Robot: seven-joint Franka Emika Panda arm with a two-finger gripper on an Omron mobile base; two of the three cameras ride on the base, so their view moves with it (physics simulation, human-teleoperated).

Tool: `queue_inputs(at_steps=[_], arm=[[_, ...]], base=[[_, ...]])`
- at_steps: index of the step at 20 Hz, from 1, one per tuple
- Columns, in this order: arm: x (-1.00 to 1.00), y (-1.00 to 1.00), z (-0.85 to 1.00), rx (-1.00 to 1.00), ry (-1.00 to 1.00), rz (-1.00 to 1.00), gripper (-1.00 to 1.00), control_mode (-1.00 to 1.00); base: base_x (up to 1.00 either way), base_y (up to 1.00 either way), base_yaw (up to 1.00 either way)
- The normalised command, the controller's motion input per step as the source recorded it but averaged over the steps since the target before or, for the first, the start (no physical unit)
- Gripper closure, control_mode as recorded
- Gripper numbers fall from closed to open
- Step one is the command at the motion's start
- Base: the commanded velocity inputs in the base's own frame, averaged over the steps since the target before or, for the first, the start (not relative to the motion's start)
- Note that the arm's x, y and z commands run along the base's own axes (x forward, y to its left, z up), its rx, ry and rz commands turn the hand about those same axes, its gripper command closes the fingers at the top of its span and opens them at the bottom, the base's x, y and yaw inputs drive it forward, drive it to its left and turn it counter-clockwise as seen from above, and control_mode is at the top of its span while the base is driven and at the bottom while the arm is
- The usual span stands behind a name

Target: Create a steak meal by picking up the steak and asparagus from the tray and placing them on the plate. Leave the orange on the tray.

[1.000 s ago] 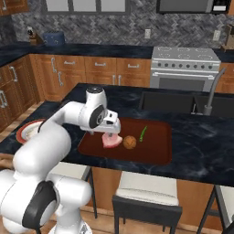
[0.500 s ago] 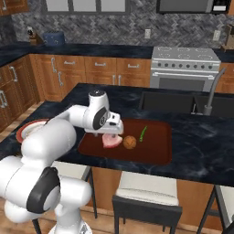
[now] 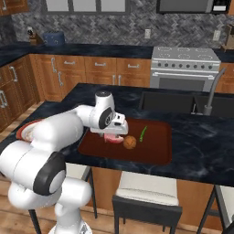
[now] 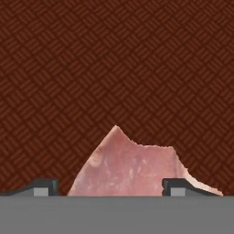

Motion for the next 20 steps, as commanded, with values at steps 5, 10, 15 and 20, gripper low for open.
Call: queue_inputs(at_steps=[5,10,15,20], arm=[[0.00,-0.03,-0.48,0.00,0.02,0.00,1.00,-1.00],[0.00,-0.05,-0.15,0.01,-0.01,0.00,1.00,-1.00],[-0.17,-0.02,0.11,0.04,-0.16,0.03,1.00,-1.00],[-0.29,0.00,0.41,0.01,-0.18,0.05,1.00,-1.00]], base=[[0.00,0.00,0.00],[0.00,0.00,0.00],[0.00,0.00,0.00],[0.00,0.00,0.00]])
